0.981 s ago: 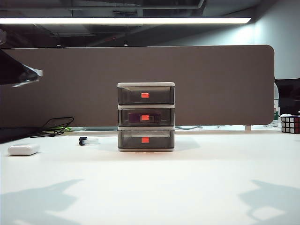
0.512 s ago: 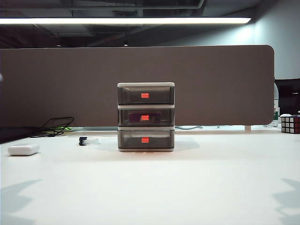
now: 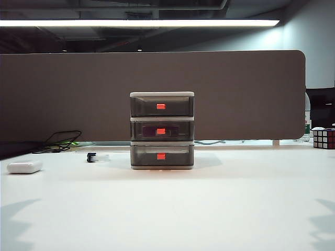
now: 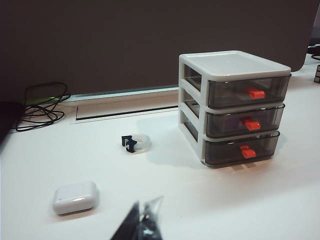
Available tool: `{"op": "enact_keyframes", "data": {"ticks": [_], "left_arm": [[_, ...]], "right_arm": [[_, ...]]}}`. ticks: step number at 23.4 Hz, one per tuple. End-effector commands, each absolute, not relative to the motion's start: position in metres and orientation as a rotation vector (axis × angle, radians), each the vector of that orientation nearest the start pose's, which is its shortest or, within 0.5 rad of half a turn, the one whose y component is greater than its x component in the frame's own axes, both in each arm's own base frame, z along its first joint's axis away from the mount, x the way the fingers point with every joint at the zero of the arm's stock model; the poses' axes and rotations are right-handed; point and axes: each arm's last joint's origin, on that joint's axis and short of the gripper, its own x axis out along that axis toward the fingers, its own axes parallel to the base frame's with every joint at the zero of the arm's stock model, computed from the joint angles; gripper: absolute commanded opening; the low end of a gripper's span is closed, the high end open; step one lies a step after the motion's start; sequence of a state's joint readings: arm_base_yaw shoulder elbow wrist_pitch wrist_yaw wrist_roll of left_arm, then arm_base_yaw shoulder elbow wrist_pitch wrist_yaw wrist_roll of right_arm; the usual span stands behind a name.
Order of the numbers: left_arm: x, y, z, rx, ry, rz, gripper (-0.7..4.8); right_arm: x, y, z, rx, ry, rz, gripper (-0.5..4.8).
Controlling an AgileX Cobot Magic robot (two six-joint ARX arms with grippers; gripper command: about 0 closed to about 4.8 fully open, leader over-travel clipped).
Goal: Open the second layer of the drawer on the table, pick up a pack of napkins on the table and put it in, and finally close the drawer.
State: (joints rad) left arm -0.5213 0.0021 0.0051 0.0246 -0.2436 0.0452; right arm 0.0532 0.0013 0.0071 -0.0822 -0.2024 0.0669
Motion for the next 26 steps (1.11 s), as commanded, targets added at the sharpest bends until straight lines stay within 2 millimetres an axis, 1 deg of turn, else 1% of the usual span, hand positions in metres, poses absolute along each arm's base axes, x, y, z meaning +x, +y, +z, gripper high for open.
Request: {"op": "enact_keyframes", "data": {"ticks": [1,9,13,14,17,21,24,26], "left_arm": [[0.087,-0.041,0.170,0.036,-0.059,-0.266,-0.05],[0.086,-0.039,0.181,0.016,-0.093,-0.264,-0.05],[0.087,-0.040,0.176,0.025,-0.059,-0.287,-0.05],[0.087,-0.041,0.172,0.027,-0.058,-0.318,-0.05],[0.088,-0.041,0.166,0.044,-0.012,-0.329,-0.05],[0.091,-0.035,0.165,0.049,-0.006,-0.294,-0.05],[0.094,-0.025,0.165,0.010,-0.004,-0.283,-0.05],[0.096,-0.018,0.165,0.008,0.001,-0.207,-0.05]], "right_arm": [[0.096,0.011,0.158,0.070,0.062,0.253,-0.05],[0.096,0.011,0.157,0.081,0.079,0.259,-0.05],[0.096,0.011,0.155,0.081,0.095,0.262,-0.05],[0.096,0.011,0.155,0.081,0.095,0.262,-0.05],[0.096,0.011,0.155,0.082,0.103,0.262,-0.05],[0.096,0.012,0.152,0.086,0.135,0.284,-0.05],[0.096,0.012,0.152,0.086,0.136,0.290,-0.05],[0.096,0.012,0.152,0.086,0.135,0.291,-0.05]]}}
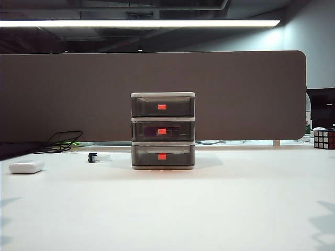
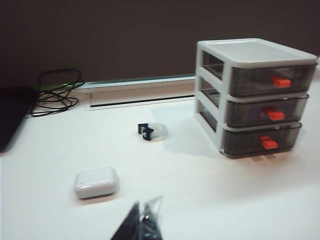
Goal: Open the second layer of the drawer on the table, pick up a pack of napkins on the table and put it in, and finally close the drawer.
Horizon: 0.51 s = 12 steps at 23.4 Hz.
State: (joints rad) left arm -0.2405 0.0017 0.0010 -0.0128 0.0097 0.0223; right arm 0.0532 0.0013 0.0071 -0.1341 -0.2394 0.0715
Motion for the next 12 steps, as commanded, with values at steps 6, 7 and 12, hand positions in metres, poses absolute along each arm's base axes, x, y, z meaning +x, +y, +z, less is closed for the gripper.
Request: {"op": "enact_keyframes", "data": {"ticks": [6,7,12], "left_arm": [[0.0966,-0.0123,0.1636,0.004,0.018,-0.138,-0.03],[0.0966,-0.0123,0.1637,0.004,0.017,-0.138,-0.03],[0.0966,-0.0123,0.1637,0.004,0.017,-0.137,-0.03]], "right_arm": [[0.0956,0.0121,0.1520,0.086,0.132,0.291,-0.05],[0.0956,0.0121,0.1520,0.086,0.133,0.291,-0.04],[0.0963,0.0097,0.1527,0.081,0.122,0.206,-0.05]]}}
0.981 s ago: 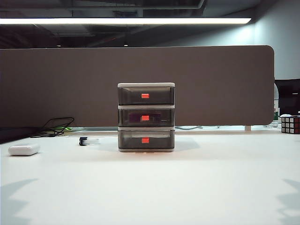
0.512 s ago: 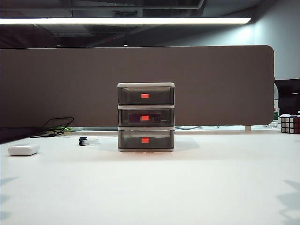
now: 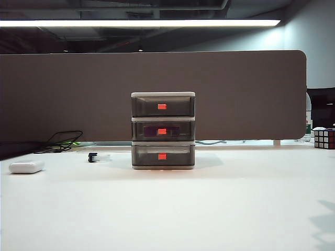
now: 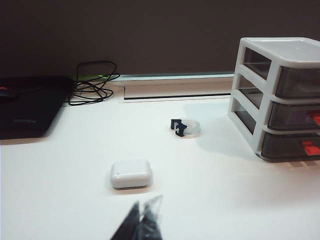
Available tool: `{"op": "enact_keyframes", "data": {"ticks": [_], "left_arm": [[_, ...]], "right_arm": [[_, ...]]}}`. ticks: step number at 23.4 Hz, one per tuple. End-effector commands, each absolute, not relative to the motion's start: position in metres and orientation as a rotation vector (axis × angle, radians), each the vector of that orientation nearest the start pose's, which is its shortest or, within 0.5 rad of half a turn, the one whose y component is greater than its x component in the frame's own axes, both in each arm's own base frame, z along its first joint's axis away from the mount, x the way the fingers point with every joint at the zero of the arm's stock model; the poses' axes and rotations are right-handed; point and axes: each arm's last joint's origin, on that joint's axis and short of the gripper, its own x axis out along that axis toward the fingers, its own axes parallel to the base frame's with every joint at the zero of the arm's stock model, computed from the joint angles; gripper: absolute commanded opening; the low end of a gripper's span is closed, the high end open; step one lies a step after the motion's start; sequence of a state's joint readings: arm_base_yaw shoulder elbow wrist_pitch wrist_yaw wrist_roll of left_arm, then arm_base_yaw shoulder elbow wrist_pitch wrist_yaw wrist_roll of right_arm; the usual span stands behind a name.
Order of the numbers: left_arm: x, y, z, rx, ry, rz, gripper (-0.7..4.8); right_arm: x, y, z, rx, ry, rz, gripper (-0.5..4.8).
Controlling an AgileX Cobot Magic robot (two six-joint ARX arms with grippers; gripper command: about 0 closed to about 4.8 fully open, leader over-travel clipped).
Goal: Open the second layer of the drawer on the table, pick up a pack of napkins on the table and put it in, and finally close the drawer.
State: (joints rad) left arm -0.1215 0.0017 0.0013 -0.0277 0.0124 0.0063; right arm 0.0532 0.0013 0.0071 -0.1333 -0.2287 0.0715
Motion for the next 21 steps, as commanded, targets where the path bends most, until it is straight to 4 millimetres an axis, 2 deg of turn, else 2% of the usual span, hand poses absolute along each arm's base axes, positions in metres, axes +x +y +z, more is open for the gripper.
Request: {"op": "enact_keyframes", "data": {"ticks": [1,8,13,21], "left_arm": [[0.0966,-0.0123,0.1637,0.004,0.017,-0.138,-0.04],[0.0966,-0.0123,0.1637,0.004,0.017,-0.138,-0.04],[0.0966,-0.0123,0.1637,0.004,0.017,-0.138,-0.04],[0.0966,-0.0123,0.1637,0.004,0.017,-0.138,-0.03]], "right_arm": [[0.0963,0.0094,0.1526,0.080,0.122,0.195,-0.05],[0.0966,0.0094,0.1556,0.078,0.090,0.197,-0.05],[0.0968,0.0097,0.1611,-0.104,0.017,0.211,-0.05],[0.0968,0.0097,0.1610,-0.104,0.017,0.211,-0.05]]}}
